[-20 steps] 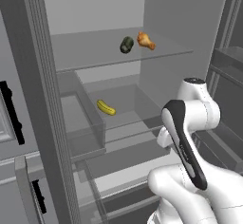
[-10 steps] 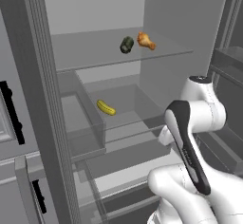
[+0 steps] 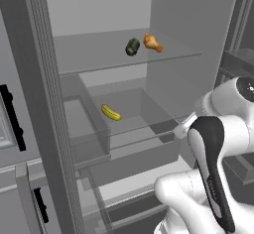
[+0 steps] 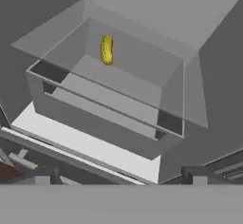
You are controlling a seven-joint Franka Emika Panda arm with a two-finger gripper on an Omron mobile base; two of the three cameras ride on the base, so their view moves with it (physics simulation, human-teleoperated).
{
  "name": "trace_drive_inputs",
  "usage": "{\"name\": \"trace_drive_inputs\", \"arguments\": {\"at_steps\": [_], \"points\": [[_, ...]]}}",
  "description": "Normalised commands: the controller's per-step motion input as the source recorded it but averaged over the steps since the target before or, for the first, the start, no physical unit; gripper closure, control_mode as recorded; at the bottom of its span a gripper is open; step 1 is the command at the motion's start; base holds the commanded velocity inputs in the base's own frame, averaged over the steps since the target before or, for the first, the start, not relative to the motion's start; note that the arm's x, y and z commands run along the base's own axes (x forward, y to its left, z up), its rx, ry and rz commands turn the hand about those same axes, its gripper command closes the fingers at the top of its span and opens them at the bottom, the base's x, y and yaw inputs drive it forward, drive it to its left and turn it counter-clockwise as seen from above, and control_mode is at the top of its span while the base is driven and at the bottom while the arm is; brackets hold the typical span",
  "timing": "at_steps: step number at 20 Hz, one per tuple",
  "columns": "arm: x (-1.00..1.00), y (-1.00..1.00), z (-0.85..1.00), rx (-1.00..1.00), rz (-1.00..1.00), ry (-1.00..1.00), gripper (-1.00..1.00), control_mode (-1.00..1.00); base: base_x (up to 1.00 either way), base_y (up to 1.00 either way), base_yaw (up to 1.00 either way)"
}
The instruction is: Place one cucumber and one chicken drumstick in each tupperware on the nearby counter, to pack two identical lunches.
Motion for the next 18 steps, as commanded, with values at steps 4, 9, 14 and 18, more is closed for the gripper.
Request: {"name": "trace_drive_inputs", "arguments": {"at_steps": [4,9,14,18], "points": [[0.55,0.10,1.00,-0.13,0.00,-0.33,-1.00,-1.00,0.00,0.00,0.00],[0.93,0.04,1.00,-0.06,0.00,-0.18,-1.00,-1.00,0.00,0.00,0.00],[0.88,0.00,0.83,0.12,-0.04,-0.14,-1.00,-1.00,0.00,0.00,0.00],[1.00,0.00,0.02,0.55,-0.16,-0.10,-1.00,-1.00,0.00,0.00,0.00]]}}
